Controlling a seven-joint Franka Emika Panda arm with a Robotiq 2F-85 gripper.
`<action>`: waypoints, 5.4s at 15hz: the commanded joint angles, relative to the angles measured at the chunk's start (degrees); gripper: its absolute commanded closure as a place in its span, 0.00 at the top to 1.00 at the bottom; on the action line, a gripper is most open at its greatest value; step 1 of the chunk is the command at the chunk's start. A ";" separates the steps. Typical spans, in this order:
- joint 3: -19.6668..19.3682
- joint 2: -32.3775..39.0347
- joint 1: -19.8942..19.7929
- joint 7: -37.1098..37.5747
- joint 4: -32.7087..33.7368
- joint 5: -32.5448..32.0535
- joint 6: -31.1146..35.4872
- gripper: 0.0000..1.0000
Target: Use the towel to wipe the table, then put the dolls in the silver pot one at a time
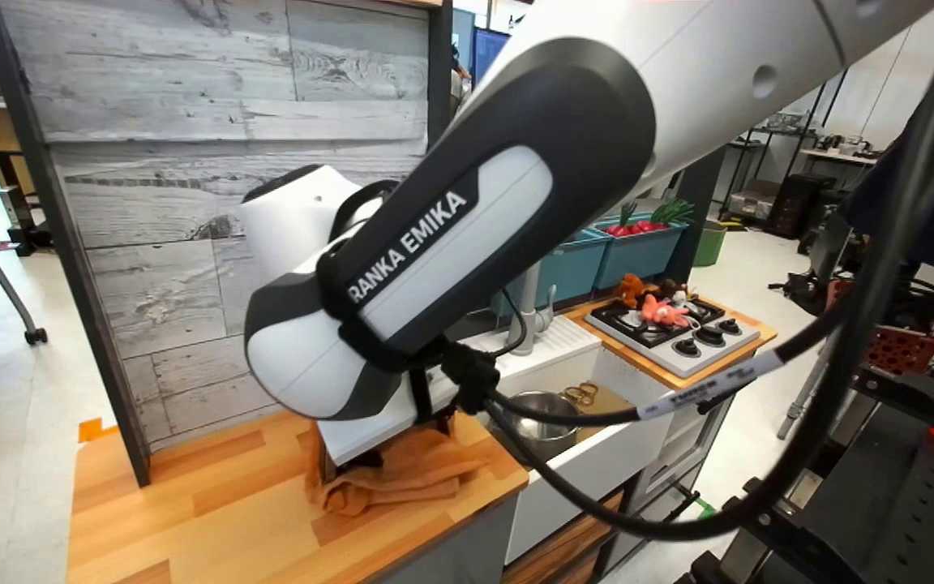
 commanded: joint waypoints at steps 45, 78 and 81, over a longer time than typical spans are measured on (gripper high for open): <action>5.65 4.16 -5.35 -1.29 3.47 6.24 -0.49 1.00; 7.51 5.39 -7.69 -6.48 5.34 8.17 -2.38 1.00; 8.04 5.44 -4.32 -7.37 4.41 6.51 0.05 1.00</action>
